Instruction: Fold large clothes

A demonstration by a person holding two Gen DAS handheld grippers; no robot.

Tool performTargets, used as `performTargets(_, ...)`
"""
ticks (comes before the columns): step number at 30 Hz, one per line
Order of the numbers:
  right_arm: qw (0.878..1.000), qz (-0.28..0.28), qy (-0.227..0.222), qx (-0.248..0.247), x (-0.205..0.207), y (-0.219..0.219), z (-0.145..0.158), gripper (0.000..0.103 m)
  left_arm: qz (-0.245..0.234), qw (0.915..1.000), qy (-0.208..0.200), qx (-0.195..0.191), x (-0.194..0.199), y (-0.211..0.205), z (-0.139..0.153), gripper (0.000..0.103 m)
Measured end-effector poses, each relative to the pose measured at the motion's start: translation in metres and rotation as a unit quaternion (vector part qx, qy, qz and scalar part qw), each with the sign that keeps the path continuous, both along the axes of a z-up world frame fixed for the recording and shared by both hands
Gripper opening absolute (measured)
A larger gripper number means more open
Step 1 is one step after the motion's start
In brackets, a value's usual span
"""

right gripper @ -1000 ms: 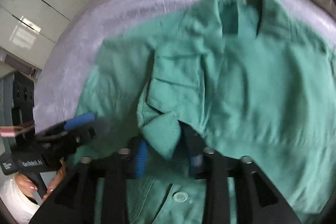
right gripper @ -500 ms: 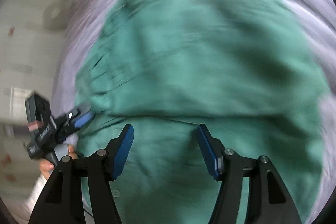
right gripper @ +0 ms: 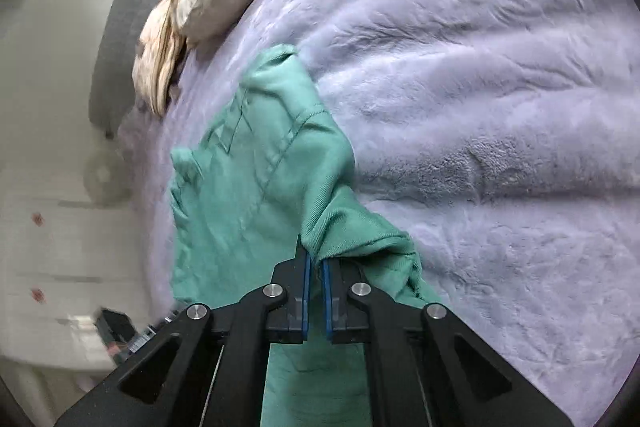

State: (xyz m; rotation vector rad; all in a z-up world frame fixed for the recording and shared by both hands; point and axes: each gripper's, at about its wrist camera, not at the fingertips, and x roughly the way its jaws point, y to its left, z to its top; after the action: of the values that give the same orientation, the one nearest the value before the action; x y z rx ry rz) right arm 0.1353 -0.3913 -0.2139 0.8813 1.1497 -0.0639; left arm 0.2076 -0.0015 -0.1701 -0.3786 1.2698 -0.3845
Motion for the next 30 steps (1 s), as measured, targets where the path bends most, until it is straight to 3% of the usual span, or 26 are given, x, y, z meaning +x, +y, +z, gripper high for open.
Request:
performTargets(2, 0.999, 0.005, 0.028, -0.015, -0.003, 0.001, -0.013, 0.006, -0.003, 0.9998, 0.013, 0.013, -0.001, -0.002, -0.016, 0.014)
performTargets(4, 0.999, -0.002, 0.045, 0.0, -0.007, -0.002, -0.03, 0.006, 0.006, 0.9999, 0.011, -0.001, -0.004, 0.003, -0.018, 0.015)
performTargets(5, 0.999, -0.006, 0.046, 0.011, -0.009, -0.004, -0.032, 0.005, 0.012, 0.9998, 0.013, 0.001, -0.005, 0.006, -0.016, 0.024)
performTargets(6, 0.999, -0.008, 0.043, 0.02, -0.01, -0.005, -0.034, 0.005, 0.019, 0.9996, 0.014, 0.016, -0.007, 0.011, -0.012, 0.039)
performTargets(8, 0.999, -0.007, 0.032, 0.041, -0.014, -0.01, -0.032, 0.014, 0.031, 0.9975, 0.001, 0.064, -0.011, 0.02, 0.0, 0.068)
performTargets(9, 0.998, -0.007, 0.028, 0.052, -0.016, -0.013, -0.032, 0.016, 0.036, 0.9948, -0.016, 0.094, -0.014, 0.025, 0.011, 0.07)
performTargets(13, 0.993, -0.038, -0.001, 0.109, -0.028, -0.025, -0.031, 0.036, 0.009, 0.9914, -0.042, 0.124, -0.01, 0.024, 0.042, 0.07)
performTargets(16, 0.987, -0.077, -0.025, 0.14, -0.03, -0.027, -0.035, 0.041, -0.04, 0.9889, -0.063, 0.129, 0.011, -0.013, 0.062, 0.07)
performTargets(22, 0.963, -0.161, -0.058, 0.206, -0.043, -0.045, -0.048, 0.041, -0.162, 0.9759, -0.11, 0.096, 0.055, -0.145, 0.08, 0.07)
performTargets(27, 0.951, -0.187, -0.071, 0.236, -0.047, -0.048, -0.058, 0.041, -0.241, 0.9598, -0.108, 0.094, 0.085, -0.265, 0.059, 0.07)
performTargets(30, 0.947, -0.188, -0.078, 0.247, -0.05, -0.051, -0.062, 0.041, -0.27, 0.9518, -0.097, 0.107, 0.099, -0.314, 0.042, 0.07)
